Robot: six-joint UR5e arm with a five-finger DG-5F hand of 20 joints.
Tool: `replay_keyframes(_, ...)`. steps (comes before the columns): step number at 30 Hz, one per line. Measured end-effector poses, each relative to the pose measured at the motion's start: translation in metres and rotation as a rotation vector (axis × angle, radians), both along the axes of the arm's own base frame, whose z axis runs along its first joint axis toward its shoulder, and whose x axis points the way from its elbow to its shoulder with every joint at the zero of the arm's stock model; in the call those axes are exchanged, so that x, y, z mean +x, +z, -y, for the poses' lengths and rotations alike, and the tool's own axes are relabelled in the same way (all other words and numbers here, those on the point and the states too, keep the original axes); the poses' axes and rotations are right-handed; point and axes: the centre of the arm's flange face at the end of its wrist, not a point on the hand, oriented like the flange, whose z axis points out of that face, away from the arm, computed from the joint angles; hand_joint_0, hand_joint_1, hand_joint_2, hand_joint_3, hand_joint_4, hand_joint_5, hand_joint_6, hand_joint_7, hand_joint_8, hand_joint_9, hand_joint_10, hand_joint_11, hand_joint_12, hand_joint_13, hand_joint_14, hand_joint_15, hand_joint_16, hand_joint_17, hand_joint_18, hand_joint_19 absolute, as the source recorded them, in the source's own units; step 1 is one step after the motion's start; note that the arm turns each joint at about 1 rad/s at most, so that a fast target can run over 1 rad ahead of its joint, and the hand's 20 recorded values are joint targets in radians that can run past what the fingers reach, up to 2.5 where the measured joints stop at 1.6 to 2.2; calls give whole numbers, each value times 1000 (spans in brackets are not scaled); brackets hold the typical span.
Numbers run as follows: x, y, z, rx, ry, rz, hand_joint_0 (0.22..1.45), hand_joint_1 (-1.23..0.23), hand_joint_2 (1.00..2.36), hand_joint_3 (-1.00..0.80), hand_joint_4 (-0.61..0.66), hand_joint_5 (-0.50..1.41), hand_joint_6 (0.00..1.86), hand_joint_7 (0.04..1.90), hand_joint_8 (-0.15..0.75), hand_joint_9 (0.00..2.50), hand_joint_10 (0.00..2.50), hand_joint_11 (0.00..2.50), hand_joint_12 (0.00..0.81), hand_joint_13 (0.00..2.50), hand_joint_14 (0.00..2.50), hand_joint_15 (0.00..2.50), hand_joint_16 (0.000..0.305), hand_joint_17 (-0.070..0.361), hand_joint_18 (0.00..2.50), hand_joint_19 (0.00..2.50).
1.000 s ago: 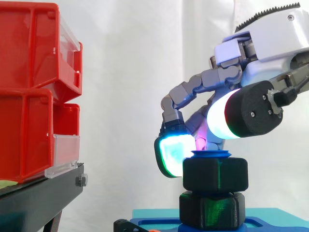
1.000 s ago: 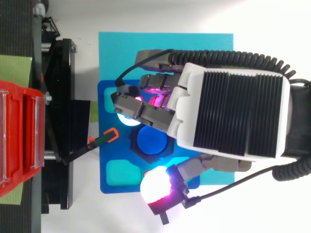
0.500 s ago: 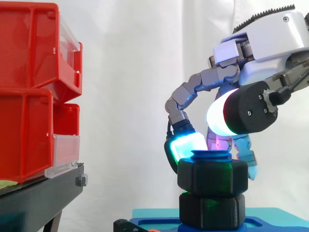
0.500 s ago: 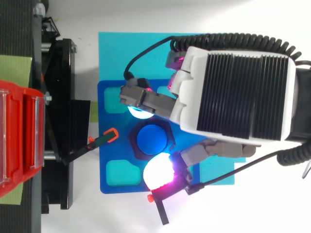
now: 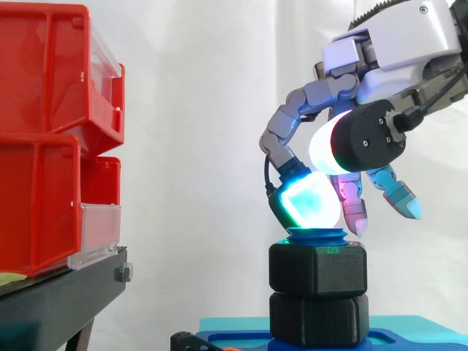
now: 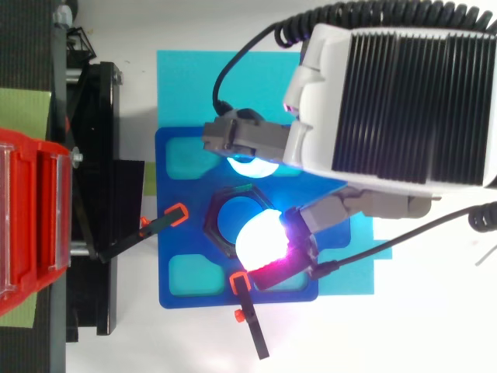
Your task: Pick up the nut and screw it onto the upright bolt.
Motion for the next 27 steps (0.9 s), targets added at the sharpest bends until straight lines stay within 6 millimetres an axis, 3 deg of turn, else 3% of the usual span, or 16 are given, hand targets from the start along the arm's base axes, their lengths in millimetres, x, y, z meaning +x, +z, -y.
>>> replay_keyframes(2, 0, 3, 4, -3, 1, 2, 516, -332, 1000, -500, 163, 40, 501, 1504, 280, 1571, 7, 192, 168, 1155, 0, 28, 16, 35, 950, 266)
replay_keyframes(3, 0, 4, 5, -4, 2, 4, 514, -333, 1000, -500, 191, 19, 504, 1376, 279, 1490, 6, 171, 178, 1107, 2, 22, 17, 38, 887, 246)
replay_keyframes(9, 4, 22, 9, -22, 13, 43, 507, -326, 1000, -500, 270, -41, 505, 1052, 268, 1308, 5, 113, 194, 984, 0, 0, 19, 43, 765, 216)
replay_keyframes(17, 9, 26, 0, -14, 6, 84, 499, -315, 1000, -500, 236, -72, 503, 833, 245, 1126, 0, 0, 206, 831, 0, 0, 21, 48, 606, 150)
replay_keyframes(18, 10, 24, -3, -9, 3, 86, 492, -310, 1000, -500, 216, -80, 503, 790, 231, 949, 0, 0, 228, 693, 0, 0, 23, 51, 385, 10)
replay_keyframes(21, 10, 10, -10, 10, -3, 84, 480, -297, 1000, -500, 203, -98, 502, 716, 216, 723, 0, 0, 265, 517, 0, 0, 26, 60, 117, 0)
replay_keyframes(27, 14, -22, -25, 74, -1, 117, 473, -281, 1000, -500, 192, -114, 502, 666, 206, 612, 0, 0, 278, 451, 0, 0, 29, 64, 35, 0)
